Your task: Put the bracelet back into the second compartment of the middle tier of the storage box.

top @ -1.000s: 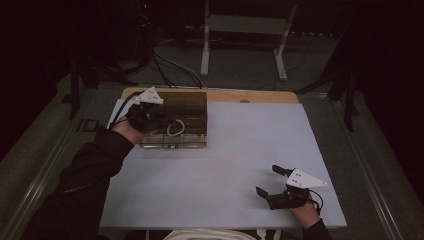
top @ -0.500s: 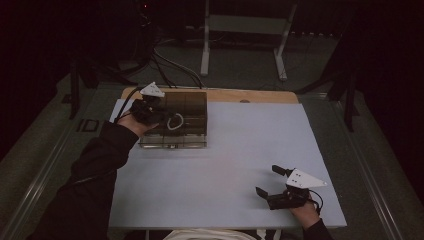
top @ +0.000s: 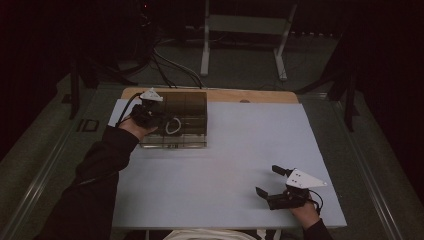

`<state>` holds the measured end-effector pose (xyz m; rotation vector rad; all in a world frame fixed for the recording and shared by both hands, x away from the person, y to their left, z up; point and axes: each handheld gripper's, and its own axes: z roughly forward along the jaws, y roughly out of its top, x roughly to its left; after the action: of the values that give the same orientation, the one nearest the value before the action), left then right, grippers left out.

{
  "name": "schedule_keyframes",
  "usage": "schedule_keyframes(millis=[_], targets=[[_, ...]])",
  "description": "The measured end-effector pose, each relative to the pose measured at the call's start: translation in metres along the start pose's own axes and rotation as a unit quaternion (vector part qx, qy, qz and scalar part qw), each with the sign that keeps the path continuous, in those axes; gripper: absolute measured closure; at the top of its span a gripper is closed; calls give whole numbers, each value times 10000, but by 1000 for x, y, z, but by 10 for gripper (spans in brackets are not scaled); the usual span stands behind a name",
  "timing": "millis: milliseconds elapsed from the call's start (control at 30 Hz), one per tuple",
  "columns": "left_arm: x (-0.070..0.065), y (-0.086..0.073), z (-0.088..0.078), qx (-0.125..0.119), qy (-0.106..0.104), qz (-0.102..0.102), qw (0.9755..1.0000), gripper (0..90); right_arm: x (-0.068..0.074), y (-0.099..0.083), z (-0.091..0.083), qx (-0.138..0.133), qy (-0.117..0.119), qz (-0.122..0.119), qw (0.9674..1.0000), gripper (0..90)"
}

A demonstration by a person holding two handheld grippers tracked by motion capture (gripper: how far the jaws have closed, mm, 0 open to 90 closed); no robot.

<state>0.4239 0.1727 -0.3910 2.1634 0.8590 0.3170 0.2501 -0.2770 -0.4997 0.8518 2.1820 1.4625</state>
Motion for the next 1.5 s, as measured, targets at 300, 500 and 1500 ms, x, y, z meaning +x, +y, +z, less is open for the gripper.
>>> schedule_keyframes(millis=[300, 500, 1500], targets=[[1, -18, 20, 131, -141, -165, 9997, 872, 0, 0, 0, 0, 2, -3, 10000, 28], [4, -27, 28, 204, -164, -257, 9993, 872, 0, 0, 0, 8, 1, -5, 10000, 28], [13, -42, 54, 755, 114, -309, 9966, 874, 0, 0, 0, 14, 4, -5, 10000, 28]])
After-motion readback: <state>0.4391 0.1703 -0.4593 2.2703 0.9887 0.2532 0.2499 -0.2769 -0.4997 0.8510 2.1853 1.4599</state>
